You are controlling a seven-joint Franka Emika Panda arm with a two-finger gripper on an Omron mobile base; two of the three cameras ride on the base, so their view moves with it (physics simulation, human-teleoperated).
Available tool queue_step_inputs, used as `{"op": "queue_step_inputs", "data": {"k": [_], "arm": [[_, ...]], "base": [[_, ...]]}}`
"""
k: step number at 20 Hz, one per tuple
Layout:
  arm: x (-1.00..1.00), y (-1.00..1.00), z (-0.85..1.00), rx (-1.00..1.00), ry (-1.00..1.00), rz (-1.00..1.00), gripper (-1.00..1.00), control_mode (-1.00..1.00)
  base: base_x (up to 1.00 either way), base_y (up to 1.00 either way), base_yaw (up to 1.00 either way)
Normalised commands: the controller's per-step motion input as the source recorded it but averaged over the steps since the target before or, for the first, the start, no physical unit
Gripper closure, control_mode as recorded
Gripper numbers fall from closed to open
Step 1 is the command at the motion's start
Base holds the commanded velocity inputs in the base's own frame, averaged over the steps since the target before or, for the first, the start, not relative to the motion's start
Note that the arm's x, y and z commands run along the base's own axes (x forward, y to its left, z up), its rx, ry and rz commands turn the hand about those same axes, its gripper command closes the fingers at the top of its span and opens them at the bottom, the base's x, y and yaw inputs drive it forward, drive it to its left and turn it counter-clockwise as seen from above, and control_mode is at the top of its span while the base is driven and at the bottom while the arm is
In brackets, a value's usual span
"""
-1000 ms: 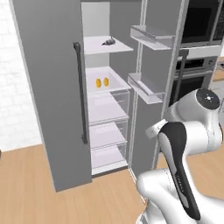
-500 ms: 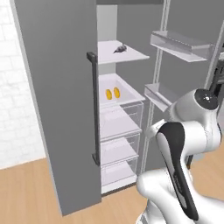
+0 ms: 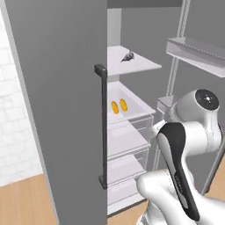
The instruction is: Place one corn and one fish in each tupperware on the nearby counter, to pack two identical lunches.
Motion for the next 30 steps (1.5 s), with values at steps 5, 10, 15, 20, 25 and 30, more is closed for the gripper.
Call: {"op": "queue_step_inputs", "data": {"k": [5,10,15,20,25,30], "arm": [[0.0,0.0,0.0,0.0,0.0,0.0,-1.0,1.0],[0.0,0.0,0.0,0.0,0.0,0.0,-1.0,1.0],[0.04,-0.03,-0.07,0.0,-0.01,-0.01,-1.0,-1.0],[0.36,-0.19,-0.37,0.0,-0.04,-0.05,-1.0,-1.0],[0.72,-0.03,-0.29,0.05,-0.02,-0.15,-1.0,-1.0],[0.59,-0.02,-0.15,0.16,0.0,-0.16,-1.0,-1.0]], "base": [[0.44,0.0,-0.07],[0.56,0.0,-0.05],[0.28,-0.02,-0.02],[0.0,0.0,0.0],[0.0,0.0,0.0],[0.0,0.0,0.0]]}}
